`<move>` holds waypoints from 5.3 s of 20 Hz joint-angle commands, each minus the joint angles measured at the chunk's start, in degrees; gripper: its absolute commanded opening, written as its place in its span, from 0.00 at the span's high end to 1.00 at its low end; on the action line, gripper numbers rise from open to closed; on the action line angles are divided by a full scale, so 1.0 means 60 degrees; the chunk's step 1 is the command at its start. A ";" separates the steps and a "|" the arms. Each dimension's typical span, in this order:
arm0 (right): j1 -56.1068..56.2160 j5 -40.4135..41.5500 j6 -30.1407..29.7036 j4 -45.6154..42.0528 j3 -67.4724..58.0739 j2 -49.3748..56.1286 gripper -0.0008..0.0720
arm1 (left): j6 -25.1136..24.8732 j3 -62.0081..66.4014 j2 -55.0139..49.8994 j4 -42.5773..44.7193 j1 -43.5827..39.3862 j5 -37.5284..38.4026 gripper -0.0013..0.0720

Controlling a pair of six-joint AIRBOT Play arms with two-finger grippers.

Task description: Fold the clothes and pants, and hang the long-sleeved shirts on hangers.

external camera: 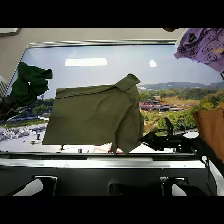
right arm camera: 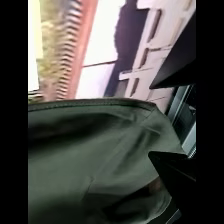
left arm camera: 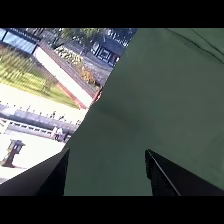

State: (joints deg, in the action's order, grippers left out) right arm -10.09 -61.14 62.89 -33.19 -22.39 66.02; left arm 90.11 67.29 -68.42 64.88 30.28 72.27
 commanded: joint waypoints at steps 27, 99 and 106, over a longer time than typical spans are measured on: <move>0.0011 -0.0233 -0.1035 0.1082 0.0124 0.1111 0.95 | -0.2014 -0.6084 0.2055 0.0076 0.3628 0.0015 0.23; 0.2783 0.1439 0.4838 -0.5683 -1.6815 -0.2350 0.95 | 0.1282 0.8266 0.3395 0.3191 -0.1650 -0.1413 0.96; 0.2783 -0.0189 0.5672 -0.5643 -1.4637 -0.1370 0.95 | 0.0616 0.6218 0.2692 0.1807 -0.1672 -0.0463 0.96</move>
State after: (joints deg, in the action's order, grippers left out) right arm 6.57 -56.36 94.91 -66.52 -116.86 54.96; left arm 96.38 110.98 -50.41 80.25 20.29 67.31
